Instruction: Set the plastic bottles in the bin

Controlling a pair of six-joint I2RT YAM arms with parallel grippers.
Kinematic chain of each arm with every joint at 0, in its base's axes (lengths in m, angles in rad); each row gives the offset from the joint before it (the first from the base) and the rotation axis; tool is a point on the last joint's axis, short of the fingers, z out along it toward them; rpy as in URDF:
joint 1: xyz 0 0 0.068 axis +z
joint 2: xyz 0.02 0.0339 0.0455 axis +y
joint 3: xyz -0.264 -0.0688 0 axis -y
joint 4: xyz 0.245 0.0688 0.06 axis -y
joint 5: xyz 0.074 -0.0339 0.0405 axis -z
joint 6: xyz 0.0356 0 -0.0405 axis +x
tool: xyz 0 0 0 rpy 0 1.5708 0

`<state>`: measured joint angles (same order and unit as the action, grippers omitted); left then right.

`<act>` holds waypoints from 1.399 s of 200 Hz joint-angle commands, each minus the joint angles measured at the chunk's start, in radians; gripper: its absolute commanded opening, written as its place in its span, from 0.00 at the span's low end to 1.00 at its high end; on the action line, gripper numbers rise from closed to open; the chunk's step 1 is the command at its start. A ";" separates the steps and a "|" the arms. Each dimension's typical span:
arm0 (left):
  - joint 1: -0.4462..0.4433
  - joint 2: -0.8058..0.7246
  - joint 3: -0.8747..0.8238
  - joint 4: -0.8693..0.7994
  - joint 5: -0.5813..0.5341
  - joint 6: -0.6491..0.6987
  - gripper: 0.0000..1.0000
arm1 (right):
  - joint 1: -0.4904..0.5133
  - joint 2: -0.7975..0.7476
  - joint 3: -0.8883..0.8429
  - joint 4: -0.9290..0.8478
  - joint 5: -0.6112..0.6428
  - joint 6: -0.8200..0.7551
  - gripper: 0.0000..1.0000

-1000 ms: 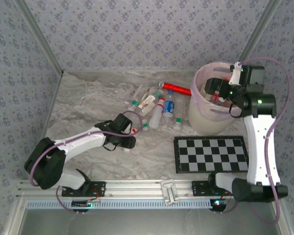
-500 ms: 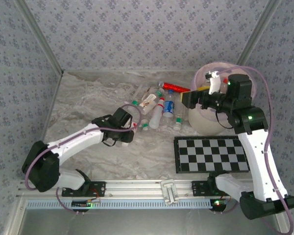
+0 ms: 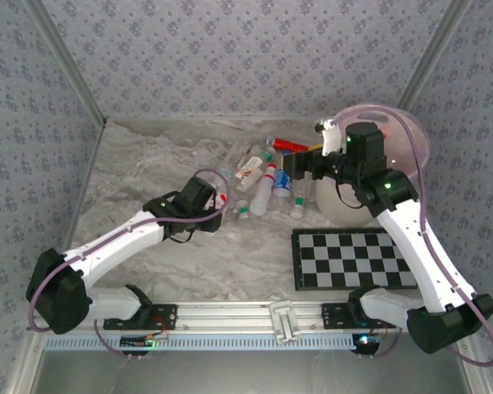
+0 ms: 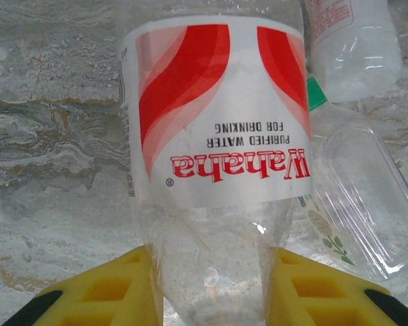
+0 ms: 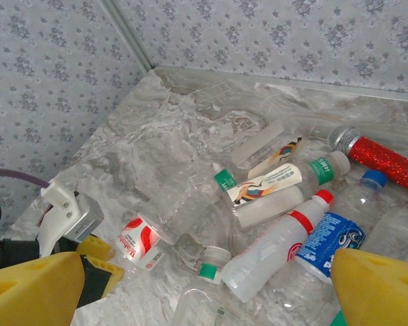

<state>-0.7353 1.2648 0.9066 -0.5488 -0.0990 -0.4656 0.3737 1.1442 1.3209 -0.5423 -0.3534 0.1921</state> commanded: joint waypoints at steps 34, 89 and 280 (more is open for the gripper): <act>-0.003 -0.088 -0.077 0.384 0.031 -0.005 0.36 | 0.050 0.083 0.048 0.047 -0.031 0.106 0.92; -0.032 -0.114 -0.110 0.658 0.062 0.046 0.37 | 0.123 0.283 0.204 0.054 -0.043 0.174 1.00; -0.058 -0.168 -0.167 0.724 0.154 0.085 0.38 | 0.072 0.554 0.413 0.105 -0.294 0.270 0.56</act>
<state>-0.7876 1.1187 0.7437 0.1406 0.0334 -0.3897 0.4389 1.6970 1.6989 -0.4557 -0.6212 0.4633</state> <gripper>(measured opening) 0.383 0.596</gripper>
